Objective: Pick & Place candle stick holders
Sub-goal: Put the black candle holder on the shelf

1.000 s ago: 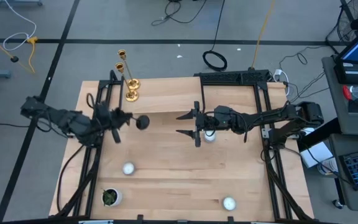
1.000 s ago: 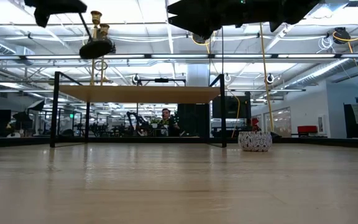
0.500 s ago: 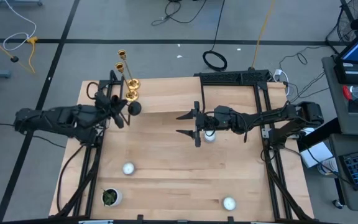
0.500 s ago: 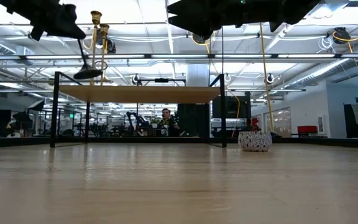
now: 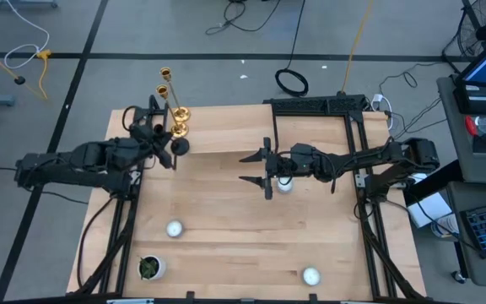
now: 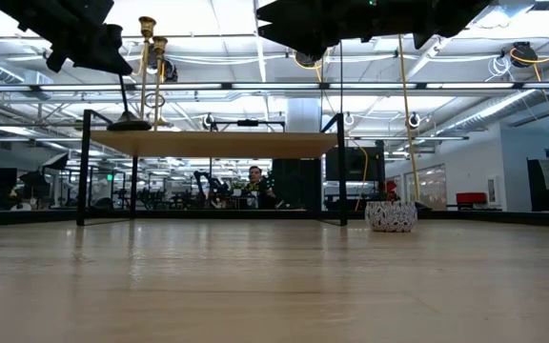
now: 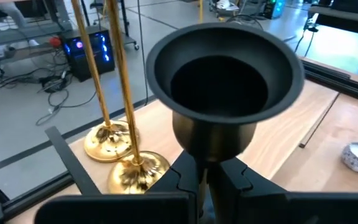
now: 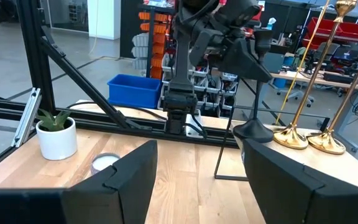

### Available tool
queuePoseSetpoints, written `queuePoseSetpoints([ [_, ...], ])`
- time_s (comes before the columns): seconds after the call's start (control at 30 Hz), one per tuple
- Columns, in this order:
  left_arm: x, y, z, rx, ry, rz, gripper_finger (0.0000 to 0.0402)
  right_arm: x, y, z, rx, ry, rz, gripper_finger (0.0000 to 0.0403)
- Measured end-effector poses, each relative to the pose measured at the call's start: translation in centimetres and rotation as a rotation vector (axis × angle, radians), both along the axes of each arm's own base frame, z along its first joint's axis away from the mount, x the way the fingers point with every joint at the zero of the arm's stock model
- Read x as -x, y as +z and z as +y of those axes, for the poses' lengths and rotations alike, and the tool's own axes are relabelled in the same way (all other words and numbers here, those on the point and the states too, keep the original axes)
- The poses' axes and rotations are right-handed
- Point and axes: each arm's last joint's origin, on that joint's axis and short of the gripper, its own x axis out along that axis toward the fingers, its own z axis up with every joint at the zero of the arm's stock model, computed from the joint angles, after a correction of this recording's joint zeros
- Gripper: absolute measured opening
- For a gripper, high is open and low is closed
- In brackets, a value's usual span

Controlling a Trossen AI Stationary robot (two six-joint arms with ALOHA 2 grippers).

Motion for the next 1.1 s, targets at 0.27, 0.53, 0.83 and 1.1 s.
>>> queuePoseSetpoints([
  [0.27, 0.02, -0.02, 0.32, -0.009, -0.013, 0.025, 0.0025, 0.0, -0.01, 0.0, 0.0, 0.0, 0.001, 0.0232],
  [0.53, 0.06, -0.06, 0.5, -0.038, -0.018, 0.063, 0.0032, 0.0, -0.01, 0.0, 0.0, 0.0, 0.002, 0.0232],
  [0.83, 0.08, -0.15, 0.49, -0.054, -0.029, 0.091, 0.0078, 0.0, -0.01, 0.0, 0.0, 0.0, 0.002, 0.0232],
  [1.1, -0.21, -0.26, 0.52, -0.052, -0.029, 0.101, 0.0113, 0.0, -0.04, 0.0, 0.0, 0.0, 0.004, 0.0232],
])
